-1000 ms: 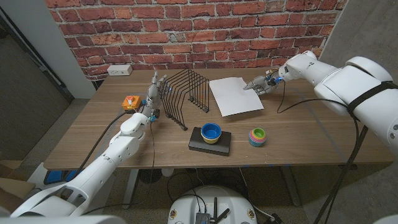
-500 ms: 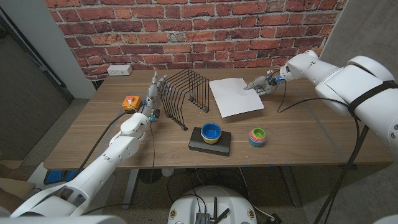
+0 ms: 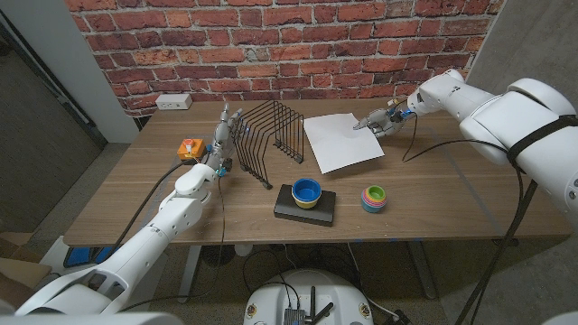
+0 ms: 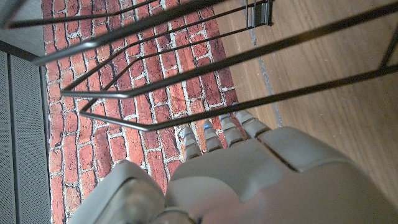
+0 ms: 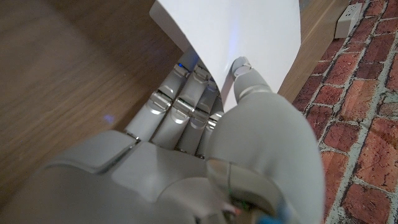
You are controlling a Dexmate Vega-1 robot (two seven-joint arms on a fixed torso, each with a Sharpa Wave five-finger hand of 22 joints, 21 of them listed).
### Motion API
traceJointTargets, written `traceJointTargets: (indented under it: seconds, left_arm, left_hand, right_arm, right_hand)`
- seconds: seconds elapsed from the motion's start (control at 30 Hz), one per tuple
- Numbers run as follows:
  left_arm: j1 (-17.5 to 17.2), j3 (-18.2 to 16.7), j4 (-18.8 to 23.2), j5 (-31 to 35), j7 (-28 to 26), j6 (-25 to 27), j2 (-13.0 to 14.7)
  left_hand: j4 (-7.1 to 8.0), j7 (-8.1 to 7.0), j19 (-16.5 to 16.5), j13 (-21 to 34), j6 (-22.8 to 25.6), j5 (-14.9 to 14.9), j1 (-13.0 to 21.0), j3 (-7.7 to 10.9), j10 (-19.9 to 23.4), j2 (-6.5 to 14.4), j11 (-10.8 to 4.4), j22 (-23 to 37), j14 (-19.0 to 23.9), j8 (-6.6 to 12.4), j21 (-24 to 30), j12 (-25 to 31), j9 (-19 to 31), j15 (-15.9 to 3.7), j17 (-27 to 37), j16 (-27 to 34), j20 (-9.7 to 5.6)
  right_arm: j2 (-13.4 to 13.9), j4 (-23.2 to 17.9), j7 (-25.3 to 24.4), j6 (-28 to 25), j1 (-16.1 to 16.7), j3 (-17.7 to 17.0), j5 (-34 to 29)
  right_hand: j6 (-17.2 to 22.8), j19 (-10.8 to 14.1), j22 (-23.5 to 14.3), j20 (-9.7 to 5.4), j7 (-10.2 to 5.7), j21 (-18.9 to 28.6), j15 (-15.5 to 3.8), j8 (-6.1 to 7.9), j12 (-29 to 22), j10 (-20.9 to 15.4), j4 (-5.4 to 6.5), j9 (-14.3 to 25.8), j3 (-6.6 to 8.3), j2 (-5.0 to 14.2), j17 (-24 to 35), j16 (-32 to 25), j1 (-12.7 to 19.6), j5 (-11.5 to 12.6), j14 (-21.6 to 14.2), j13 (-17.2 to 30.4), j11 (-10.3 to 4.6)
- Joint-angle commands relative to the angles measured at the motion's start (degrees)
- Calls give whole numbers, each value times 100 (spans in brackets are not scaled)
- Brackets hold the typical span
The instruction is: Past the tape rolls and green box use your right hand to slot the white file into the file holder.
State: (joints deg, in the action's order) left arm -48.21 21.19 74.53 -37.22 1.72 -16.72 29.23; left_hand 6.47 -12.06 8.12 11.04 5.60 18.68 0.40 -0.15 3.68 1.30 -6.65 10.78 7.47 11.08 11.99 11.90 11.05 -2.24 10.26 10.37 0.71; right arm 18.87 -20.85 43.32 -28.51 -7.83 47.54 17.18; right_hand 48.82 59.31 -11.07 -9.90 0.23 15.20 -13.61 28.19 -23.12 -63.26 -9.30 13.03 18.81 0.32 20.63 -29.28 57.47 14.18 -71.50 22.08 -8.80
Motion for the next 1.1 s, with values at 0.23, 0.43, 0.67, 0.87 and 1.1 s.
traceJointTargets:
  seconds: [0.23, 0.43, 0.67, 0.87, 1.1]
  left_arm:
    - [-1, -2, 6, -2, 0, 4, 3]
    - [-1, -1, 4, -2, 1, 2, 3]
    - [0, 0, -1, -1, 2, -1, 1]
    - [0, -1, -1, -1, 2, -1, 1]
    - [-1, 1, -1, 1, 1, -2, 0]
  left_hand:
    - [28, -51, 44, 31, -8, 36, -3, 8, -8, 39, -36, 28, 53, 34, 39, 39, 28, -6, 13, 36, 5]
    - [28, -51, 43, 31, -7, 36, -4, 8, -12, 39, -41, 28, 51, 35, 39, 37, 28, -6, 13, 34, -1]
    - [28, -51, 45, 31, -9, 36, -3, 8, -10, 39, -39, 28, 54, 34, 40, 38, 28, -11, 13, 36, 4]
    - [28, -51, 45, 31, -10, 36, -3, 8, -3, 39, -37, 28, 56, 33, 40, 41, 28, -7, 13, 36, 0]
    - [28, -51, 47, 31, -10, 36, -3, 7, -6, 39, -35, 28, 53, 34, 41, 39, 28, -6, 13, 35, -1]
  right_arm:
    - [19, -48, 241, -130, -80, 0, -69]
    - [67, -150, 439, -287, -118, 26, -110]
    - [450, -1116, 522, -796, 107, -41, -51]
    - [830, -2130, 304, -1176, 383, -132, 88]
    - [1107, -2811, 161, -1350, 546, -163, 232]
  right_hand:
    - [64, -1, -21, -179, -6, 65, 19, 38, -28, -226, 16, -10, 33, 57, 47, 36, 108, -40, -54, 71, -192]
    - [61, -4, -22, -178, -12, 74, 15, 44, -23, -234, 14, -14, 31, 68, 58, 58, 136, -64, -59, 103, -206]
    - [56, -3, -25, -177, -20, 88, 13, 50, -21, -252, 9, -17, 32, 84, 74, 80, 177, -90, -67, 141, -215]
    - [41, -3, -27, -178, -29, 96, 12, 48, -13, -246, 4, -19, 33, 91, 84, 90, 205, -104, -74, 162, -218]
    - [50, -4, -29, -178, -32, 104, 12, 57, -16, -266, 1, -21, 33, 100, 94, 102, 231, -118, -81, 185, -217]
